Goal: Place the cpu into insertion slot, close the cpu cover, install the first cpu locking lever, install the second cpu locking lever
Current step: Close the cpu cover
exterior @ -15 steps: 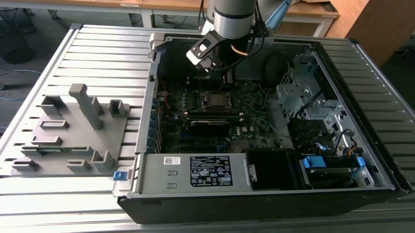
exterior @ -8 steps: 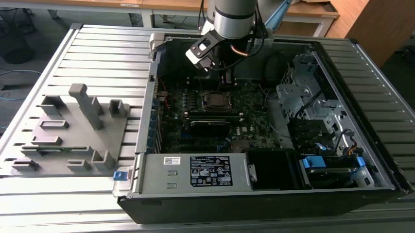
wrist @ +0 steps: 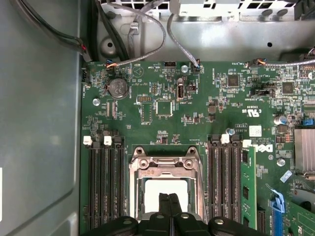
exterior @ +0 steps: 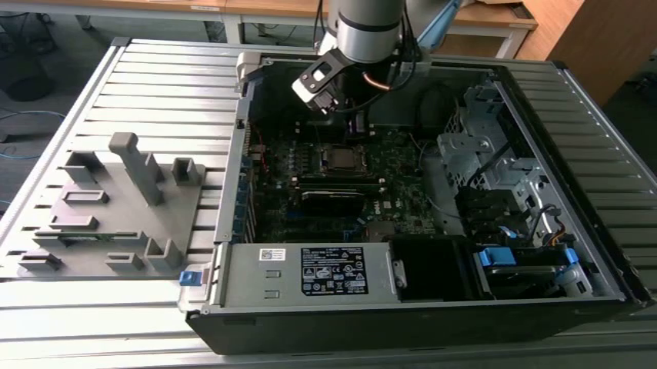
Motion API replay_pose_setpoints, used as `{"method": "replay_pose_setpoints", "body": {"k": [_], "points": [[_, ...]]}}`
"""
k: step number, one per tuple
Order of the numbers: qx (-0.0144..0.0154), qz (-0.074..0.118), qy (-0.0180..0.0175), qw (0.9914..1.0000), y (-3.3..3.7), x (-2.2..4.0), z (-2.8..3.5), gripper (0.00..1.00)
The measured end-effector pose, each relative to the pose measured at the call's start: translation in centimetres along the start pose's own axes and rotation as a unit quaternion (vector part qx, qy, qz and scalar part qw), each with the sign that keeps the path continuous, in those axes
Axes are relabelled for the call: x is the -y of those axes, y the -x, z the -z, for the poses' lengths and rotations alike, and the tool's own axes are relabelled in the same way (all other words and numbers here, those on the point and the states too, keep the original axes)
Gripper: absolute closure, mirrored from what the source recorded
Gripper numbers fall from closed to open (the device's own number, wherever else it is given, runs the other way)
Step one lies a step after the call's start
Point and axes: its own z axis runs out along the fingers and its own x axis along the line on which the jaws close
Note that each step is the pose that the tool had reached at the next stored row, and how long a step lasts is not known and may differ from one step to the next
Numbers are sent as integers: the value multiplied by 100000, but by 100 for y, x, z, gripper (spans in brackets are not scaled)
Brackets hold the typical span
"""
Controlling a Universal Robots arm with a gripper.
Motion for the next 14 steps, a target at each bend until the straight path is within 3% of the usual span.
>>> {"method": "replay_pose_setpoints", "body": {"k": [10, 14], "points": [[37, 30, -2, 100000, 0, 5, -10, 89], [-2, 1093, -22, 99994, 1, 5, -12, 89]]}}
